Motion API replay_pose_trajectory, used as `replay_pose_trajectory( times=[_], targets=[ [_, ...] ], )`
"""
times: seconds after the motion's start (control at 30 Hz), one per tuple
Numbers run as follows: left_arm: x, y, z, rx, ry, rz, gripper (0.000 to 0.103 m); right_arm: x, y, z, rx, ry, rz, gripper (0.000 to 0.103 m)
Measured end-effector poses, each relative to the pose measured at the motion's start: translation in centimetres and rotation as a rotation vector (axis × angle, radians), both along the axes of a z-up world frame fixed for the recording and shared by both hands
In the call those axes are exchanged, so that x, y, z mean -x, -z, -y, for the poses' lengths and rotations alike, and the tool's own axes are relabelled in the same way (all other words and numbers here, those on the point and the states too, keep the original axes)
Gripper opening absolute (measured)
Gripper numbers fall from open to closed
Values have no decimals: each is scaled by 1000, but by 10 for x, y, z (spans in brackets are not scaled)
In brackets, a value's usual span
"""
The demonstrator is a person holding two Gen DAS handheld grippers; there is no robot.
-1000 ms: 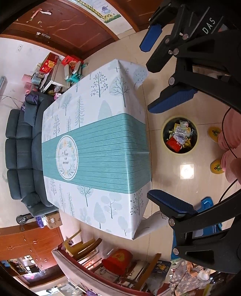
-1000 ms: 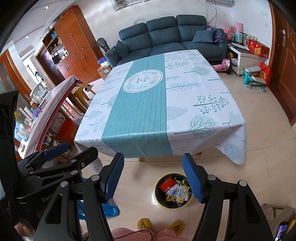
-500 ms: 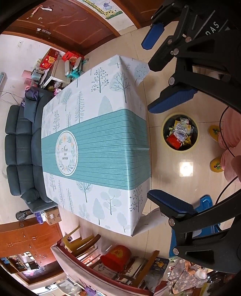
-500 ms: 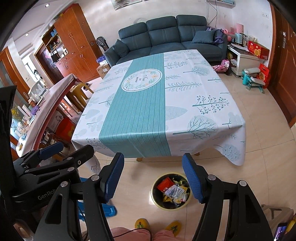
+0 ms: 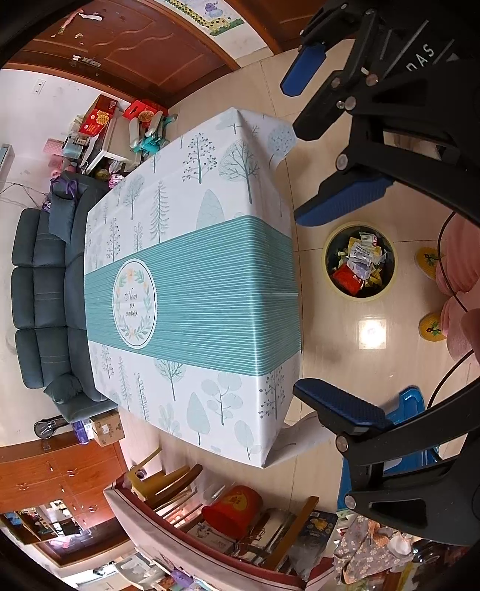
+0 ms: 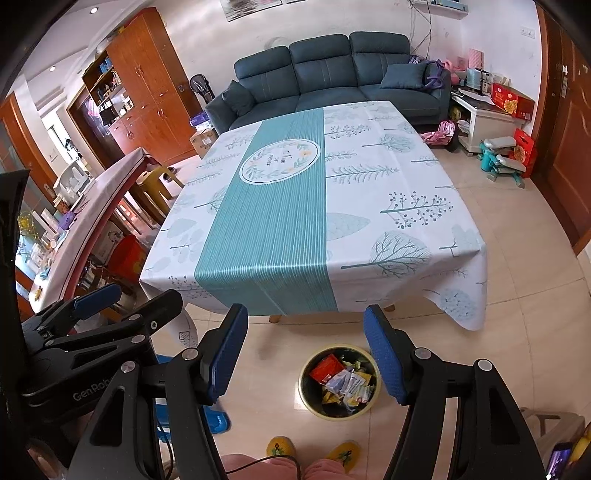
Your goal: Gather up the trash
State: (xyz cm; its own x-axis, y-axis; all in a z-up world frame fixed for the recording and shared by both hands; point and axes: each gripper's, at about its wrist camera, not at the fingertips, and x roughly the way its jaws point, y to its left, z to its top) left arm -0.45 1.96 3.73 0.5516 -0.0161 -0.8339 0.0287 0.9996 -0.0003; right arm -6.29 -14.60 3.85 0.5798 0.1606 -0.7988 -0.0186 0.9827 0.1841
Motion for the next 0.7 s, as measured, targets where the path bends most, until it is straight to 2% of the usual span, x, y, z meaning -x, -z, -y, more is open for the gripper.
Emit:
replay_pose_trajectory(
  times=[0.7],
  targets=[
    [4,-3,3,-10,-14,13,82,0,0,-1,2,0,5,66]
  ],
)
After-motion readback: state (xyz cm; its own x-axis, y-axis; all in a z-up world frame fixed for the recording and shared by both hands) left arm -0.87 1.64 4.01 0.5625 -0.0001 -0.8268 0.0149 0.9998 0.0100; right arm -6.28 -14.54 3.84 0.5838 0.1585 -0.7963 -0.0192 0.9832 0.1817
